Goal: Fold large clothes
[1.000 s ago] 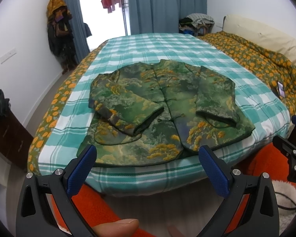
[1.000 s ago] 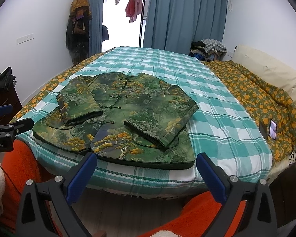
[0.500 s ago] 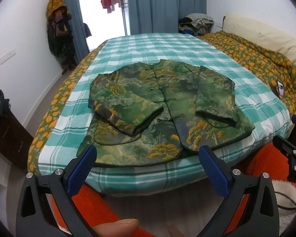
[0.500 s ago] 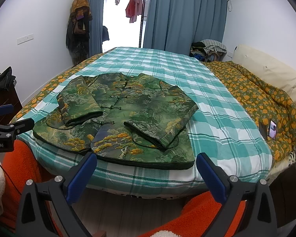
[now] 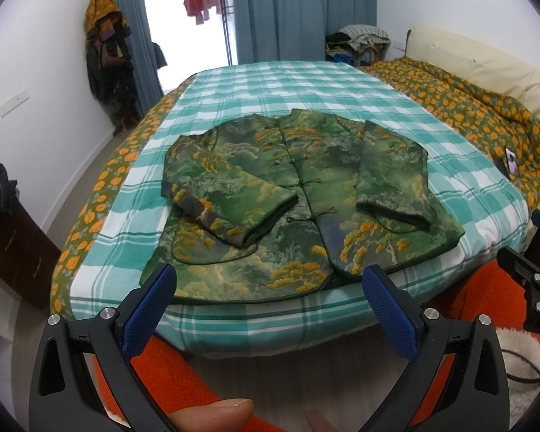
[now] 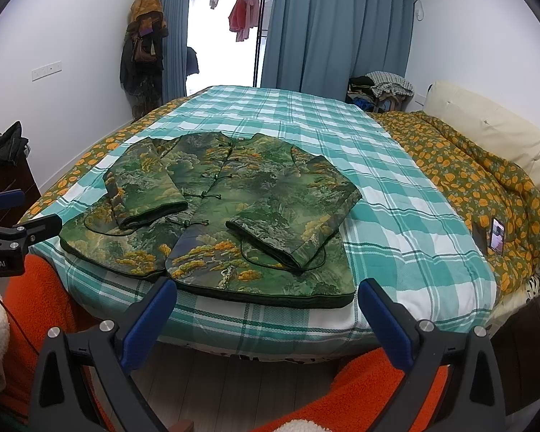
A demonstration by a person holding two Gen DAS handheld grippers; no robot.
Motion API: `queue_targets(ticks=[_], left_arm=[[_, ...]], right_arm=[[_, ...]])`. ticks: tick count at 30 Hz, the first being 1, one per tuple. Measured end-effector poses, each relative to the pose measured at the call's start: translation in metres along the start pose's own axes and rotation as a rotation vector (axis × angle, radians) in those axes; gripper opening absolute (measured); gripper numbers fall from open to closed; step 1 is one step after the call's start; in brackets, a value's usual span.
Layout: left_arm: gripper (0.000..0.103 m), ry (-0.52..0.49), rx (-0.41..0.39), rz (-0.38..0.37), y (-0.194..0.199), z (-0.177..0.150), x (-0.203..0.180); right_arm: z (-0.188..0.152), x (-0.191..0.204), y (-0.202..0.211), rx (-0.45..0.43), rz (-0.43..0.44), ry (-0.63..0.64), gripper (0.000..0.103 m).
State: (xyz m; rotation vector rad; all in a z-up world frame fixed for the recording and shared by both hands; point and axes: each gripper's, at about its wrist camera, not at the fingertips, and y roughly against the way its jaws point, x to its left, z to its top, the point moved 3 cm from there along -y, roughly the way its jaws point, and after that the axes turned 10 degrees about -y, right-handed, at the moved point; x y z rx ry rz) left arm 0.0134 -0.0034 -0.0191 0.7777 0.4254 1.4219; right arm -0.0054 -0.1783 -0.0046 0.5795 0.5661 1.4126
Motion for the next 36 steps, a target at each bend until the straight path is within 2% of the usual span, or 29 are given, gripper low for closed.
queue_targets(ticks=[16,22,28,30,32,34,36], left_arm=[[0.103,-0.002,0.005,0.002,0.0,0.0,-0.004],[0.103,-0.003,0.005,0.001,0.0,0.0,-0.004],[0.103,0.0,0.014,-0.001,-0.003,-0.003,-0.003],[0.103,0.002,0.016,-0.003,-0.003,-0.002,-0.003],[0.103,0.007,0.023,-0.01,-0.006,-0.004,-0.004],[0.103,0.007,0.028,-0.011,-0.006,-0.005,-0.004],[0.103,0.005,0.027,-0.006,-0.005,-0.005,-0.004]], right_arm=[[-0.001,0.0,0.0,0.003,0.002,0.0,0.102],[-0.004,0.0,-0.002,0.013,0.027,-0.005,0.102],[0.015,-0.013,-0.006,-0.053,0.093,0.015,0.102],[0.025,-0.014,-0.019,-0.083,0.126,0.096,0.102],[0.028,-0.009,-0.041,-0.069,0.136,0.178,0.102],[0.026,-0.001,-0.087,0.013,0.13,0.282,0.102],[0.027,0.003,-0.132,0.075,0.123,0.314,0.102]])
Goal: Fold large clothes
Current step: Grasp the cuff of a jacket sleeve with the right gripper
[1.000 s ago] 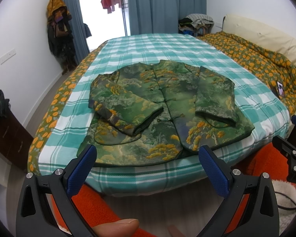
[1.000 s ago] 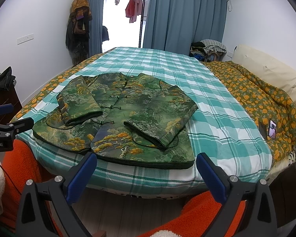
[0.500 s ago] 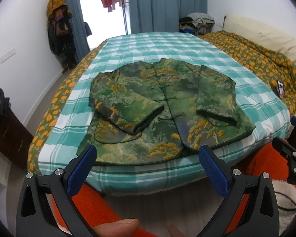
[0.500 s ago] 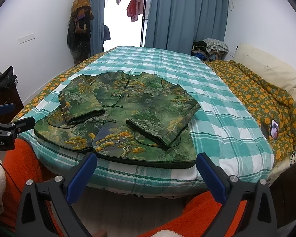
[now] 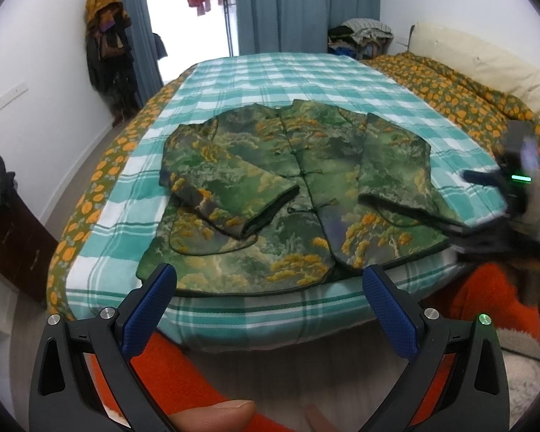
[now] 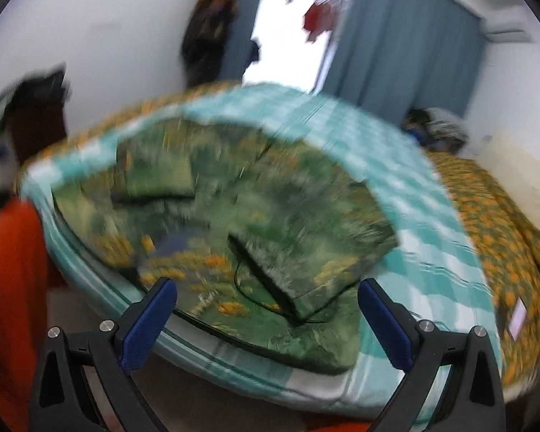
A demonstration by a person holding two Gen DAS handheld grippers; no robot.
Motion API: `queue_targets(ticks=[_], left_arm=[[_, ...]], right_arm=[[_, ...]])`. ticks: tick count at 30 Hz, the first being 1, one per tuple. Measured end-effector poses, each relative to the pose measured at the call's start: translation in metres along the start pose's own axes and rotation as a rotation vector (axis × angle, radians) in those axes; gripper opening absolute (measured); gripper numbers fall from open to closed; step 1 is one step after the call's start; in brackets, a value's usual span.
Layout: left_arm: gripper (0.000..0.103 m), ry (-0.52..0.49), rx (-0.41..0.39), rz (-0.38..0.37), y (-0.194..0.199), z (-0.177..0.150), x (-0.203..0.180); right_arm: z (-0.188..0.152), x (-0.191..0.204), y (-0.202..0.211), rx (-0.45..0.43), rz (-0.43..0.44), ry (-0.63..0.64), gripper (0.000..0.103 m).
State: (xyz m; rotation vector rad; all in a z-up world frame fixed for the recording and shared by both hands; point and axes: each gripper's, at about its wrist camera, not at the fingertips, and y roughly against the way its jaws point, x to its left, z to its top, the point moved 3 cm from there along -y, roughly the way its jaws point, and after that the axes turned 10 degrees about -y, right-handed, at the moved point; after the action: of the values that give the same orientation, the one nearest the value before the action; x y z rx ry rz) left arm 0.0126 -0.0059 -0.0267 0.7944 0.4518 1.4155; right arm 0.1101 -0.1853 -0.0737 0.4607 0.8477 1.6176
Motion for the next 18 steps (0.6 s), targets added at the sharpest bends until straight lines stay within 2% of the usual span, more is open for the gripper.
queue_targets(ticks=[2,6,7,8,9,11,12,13,15,18], left_arm=[[0.103,0.003,0.0,0.01,0.002,-0.001,0.002],[0.103,0.021,0.022,0.031,0.0,-0.006,0.009],[0.103,0.027,0.034,0.036,-0.002,-0.008,0.01],[0.103,0.031,0.041,0.037,-0.003,-0.01,0.013],[0.103,0.036,0.051,0.039,-0.005,-0.012,0.014],[0.103,0.042,0.066,0.04,-0.009,-0.015,0.018],[0.103,0.046,0.074,0.04,-0.012,-0.016,0.02],[0.103,0.048,0.08,0.039,-0.015,-0.016,0.021],[0.103,0.043,0.092,0.039,-0.02,-0.015,0.021],[0.103,0.014,0.083,0.044,-0.023,-0.01,0.016]], right_arm=[[0.004,-0.001,-0.035,0.027,-0.008,0.013,0.102],[0.01,-0.002,-0.117,0.153,-0.008,0.038,0.1],[0.01,-0.003,-0.132,0.176,0.006,0.028,0.092],[0.009,-0.003,-0.139,0.192,0.042,0.003,0.079],[0.01,-0.006,-0.144,0.202,0.087,-0.046,0.072],[0.014,-0.014,-0.139,0.208,0.161,-0.156,0.034],[0.018,-0.014,-0.132,0.197,0.17,-0.18,0.02],[0.021,-0.016,-0.121,0.176,0.16,-0.194,0.01],[0.027,-0.025,-0.093,0.111,0.161,-0.216,0.01],[0.038,-0.061,-0.042,0.002,0.121,-0.274,0.01]])
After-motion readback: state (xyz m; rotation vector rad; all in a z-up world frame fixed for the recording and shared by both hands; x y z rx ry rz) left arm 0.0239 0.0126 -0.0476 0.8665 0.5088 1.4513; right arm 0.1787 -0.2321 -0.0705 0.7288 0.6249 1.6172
